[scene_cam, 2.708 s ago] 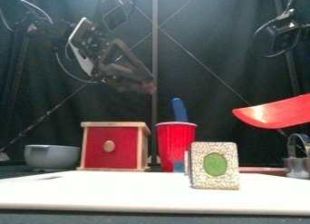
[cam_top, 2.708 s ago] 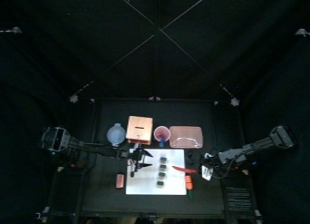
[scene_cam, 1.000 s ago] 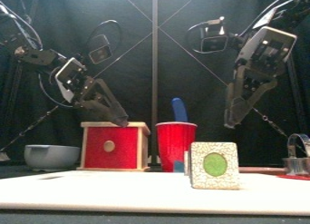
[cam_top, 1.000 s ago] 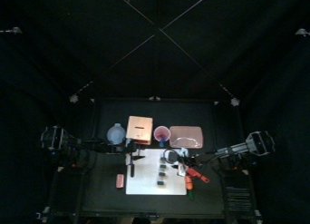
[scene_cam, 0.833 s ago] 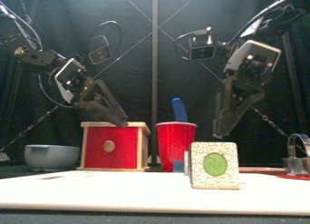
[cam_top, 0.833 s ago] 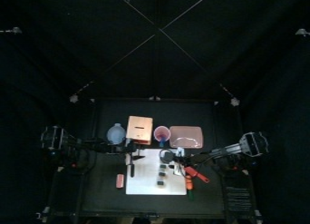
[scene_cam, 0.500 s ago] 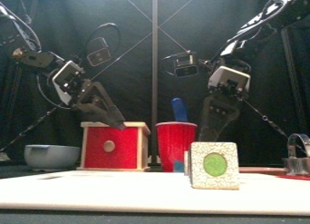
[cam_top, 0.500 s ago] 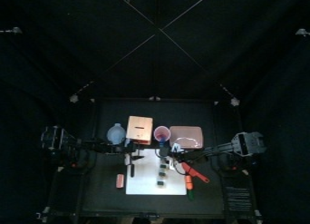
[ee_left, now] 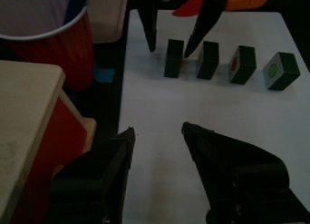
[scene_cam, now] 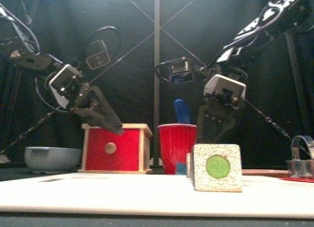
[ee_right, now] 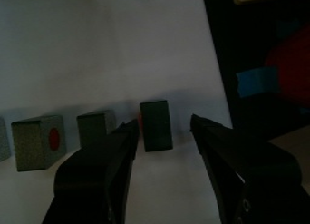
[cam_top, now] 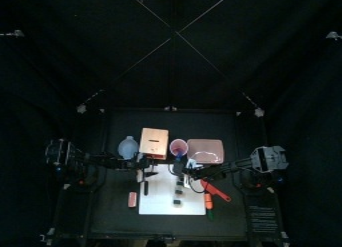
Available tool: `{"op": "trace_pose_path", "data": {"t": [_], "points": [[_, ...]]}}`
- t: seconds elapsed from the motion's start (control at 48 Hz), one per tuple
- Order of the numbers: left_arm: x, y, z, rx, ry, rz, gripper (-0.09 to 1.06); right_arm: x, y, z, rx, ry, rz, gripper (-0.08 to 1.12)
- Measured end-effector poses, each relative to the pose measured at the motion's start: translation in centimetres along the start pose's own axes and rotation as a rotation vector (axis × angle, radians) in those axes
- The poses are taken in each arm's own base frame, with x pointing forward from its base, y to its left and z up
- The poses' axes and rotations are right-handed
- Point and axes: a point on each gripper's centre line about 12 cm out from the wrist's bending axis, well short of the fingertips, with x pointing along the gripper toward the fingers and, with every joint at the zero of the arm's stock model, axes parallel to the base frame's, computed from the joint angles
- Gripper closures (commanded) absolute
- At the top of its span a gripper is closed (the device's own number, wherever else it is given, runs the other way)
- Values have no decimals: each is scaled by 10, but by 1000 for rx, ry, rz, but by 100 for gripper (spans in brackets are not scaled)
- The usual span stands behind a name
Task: Place sushi on board then cut the sushi with the knife then place the pieces on the plate
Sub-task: Place the 4 sushi pieces on the plate
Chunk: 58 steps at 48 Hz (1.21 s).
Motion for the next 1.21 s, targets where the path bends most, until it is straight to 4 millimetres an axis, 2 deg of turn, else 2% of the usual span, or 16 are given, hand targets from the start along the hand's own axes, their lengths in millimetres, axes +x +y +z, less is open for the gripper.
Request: {"op": "trace_pose_path", "data": {"t": [0.25,0.396,0.521,0.688,0.792,1.062,1.208], "points": [[0,0,-1,-3,3,1,13,7,2,-2,3,2,11,52],[0,0,-1,-3,2,1,13,1,0,-3,29,11,7,52],[1,1,-1,-4,5,2,13,-25,-11,-6,64,3,-14,52],[1,1,-2,-4,8,2,13,-61,-41,-8,154,-27,-61,52],[3,0,-5,-3,18,0,13,-70,-64,-12,220,-32,-101,52],[7,0,-9,-3,35,0,13,-57,-126,-36,385,26,-210,46],[8,0,-8,-4,31,1,13,-41,-140,-45,423,45,-221,38]]}}
